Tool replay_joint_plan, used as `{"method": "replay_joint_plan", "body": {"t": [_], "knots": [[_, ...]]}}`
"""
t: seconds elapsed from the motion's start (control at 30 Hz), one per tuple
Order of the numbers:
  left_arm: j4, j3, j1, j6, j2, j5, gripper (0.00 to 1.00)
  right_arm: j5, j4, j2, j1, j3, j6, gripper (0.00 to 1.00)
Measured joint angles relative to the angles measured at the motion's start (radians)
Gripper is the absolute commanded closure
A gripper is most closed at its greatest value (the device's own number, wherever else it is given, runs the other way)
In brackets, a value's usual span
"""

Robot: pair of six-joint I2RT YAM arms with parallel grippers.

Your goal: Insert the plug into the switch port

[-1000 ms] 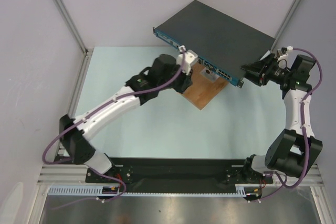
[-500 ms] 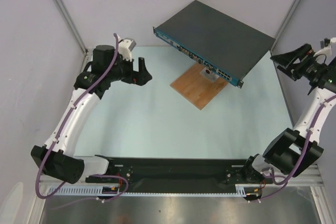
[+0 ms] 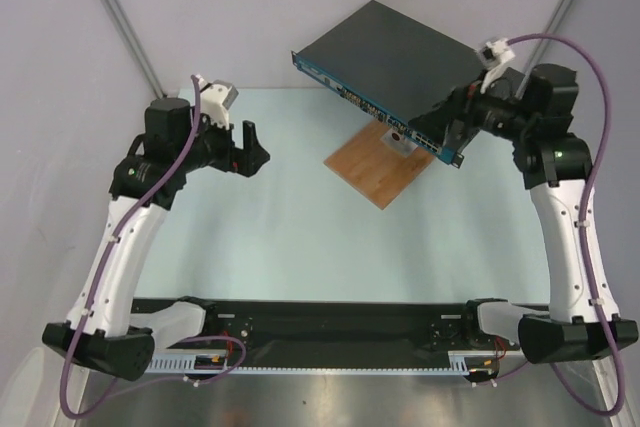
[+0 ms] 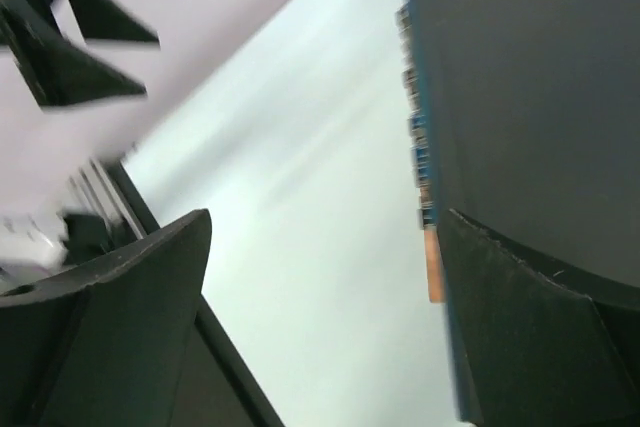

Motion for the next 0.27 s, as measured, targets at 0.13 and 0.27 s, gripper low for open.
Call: {"method": "replay_joint_plan", "body": {"t": [0.13,0.27], "knots": [[-0.005,-0.011,-0.030,0.035,-0.055,-0.005,0.00,0.085,-0.074,-0.023,0.164,0.000,-0.150,0.00],[-0.015,-0.032,-0.057,0.048,-0.068,-0.019,0.00,0.141,-0.121,-0.027,0.210,0.000,-0.240,0.00]]}}
